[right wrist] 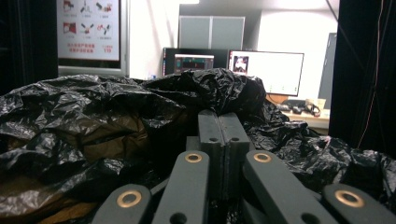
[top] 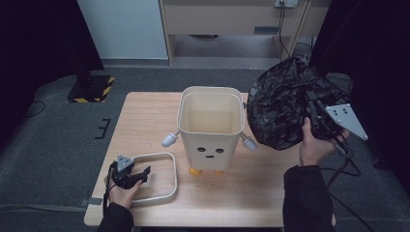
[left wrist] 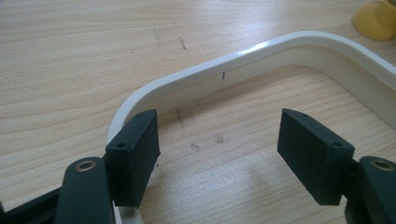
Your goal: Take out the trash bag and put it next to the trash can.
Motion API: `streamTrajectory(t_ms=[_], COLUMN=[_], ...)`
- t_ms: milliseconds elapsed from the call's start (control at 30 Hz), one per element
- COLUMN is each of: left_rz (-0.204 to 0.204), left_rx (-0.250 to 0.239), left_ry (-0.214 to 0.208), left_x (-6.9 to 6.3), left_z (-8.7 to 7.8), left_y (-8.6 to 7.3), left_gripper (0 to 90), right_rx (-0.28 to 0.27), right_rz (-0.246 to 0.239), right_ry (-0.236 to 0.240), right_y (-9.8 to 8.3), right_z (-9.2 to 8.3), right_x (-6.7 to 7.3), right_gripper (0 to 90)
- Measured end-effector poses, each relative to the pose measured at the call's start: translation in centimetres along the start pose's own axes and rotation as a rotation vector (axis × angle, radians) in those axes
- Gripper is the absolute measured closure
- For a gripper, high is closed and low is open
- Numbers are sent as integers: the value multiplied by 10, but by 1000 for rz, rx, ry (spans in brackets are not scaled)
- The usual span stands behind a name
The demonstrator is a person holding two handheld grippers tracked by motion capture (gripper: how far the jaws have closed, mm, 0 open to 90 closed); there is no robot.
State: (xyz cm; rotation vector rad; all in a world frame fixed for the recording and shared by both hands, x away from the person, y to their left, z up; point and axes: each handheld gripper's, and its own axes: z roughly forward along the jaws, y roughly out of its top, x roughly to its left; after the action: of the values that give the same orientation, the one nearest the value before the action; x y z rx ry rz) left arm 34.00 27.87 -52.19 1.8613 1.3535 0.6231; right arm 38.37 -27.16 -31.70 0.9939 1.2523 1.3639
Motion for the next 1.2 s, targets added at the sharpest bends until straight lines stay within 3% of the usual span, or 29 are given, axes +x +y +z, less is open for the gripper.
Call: streamTrajectory(t_ms=[600, 933, 1200], left_rz=[-1, 0, -2], left_rx=[3, 8, 10], left_ry=[-11, -14, -16], left_x=[1, 1, 1], left_z=[1, 1, 1], left_y=[0, 0, 0], left_gripper=[290, 291, 291], right_rx=[150, 161, 174], right_rz=[45, 65, 47], right_ry=[21, 2, -2], right_y=[-69, -70, -73], right_z=[24, 27, 30], right_x=[-4, -15, -13], right_gripper=[888, 890, 887])
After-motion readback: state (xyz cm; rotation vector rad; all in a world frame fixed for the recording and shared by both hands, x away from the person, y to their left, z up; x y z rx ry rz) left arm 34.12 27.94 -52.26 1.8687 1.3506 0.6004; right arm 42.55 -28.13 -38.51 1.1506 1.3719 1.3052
